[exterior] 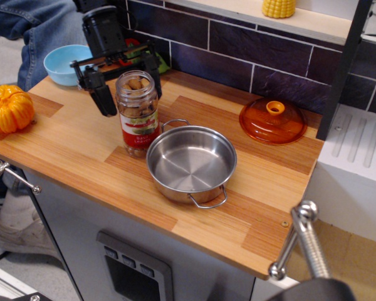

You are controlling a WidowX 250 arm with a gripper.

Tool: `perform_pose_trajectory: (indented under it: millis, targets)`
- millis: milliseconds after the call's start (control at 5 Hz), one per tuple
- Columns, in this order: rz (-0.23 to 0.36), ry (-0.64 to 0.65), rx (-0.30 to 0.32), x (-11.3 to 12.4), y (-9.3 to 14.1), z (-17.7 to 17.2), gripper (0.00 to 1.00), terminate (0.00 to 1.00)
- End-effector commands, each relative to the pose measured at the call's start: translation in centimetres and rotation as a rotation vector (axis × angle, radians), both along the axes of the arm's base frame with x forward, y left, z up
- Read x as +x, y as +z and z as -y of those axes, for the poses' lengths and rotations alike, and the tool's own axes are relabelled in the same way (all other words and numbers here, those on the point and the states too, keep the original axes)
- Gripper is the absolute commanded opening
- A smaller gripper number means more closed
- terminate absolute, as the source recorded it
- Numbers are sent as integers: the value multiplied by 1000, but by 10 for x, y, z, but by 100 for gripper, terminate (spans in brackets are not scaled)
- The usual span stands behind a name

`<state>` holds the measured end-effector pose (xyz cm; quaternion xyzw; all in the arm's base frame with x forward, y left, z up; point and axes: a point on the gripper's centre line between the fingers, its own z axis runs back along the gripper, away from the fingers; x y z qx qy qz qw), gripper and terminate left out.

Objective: Pour almonds in pot

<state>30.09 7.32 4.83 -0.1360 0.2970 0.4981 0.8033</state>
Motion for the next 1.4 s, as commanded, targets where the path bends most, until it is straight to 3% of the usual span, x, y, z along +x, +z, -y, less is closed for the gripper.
perform_pose_trajectory:
  millis: [0, 200, 400, 600, 800, 1000, 1200]
  targets:
    - [-2, -27, -28, -8, 6, 24, 100, 0]
    - [-17, -36, -20, -11, 2, 27, 100, 0]
    - [28, -37, -2, -2, 9, 20, 0, 0]
    - [121, -79, 60, -1, 29, 21, 0, 0]
    - [264, -145, 162, -1, 61, 37, 0, 0]
    - [394, -245, 245, -7, 71, 66, 0, 0]
    - [522, -303, 430, -4, 64, 87, 0, 0]
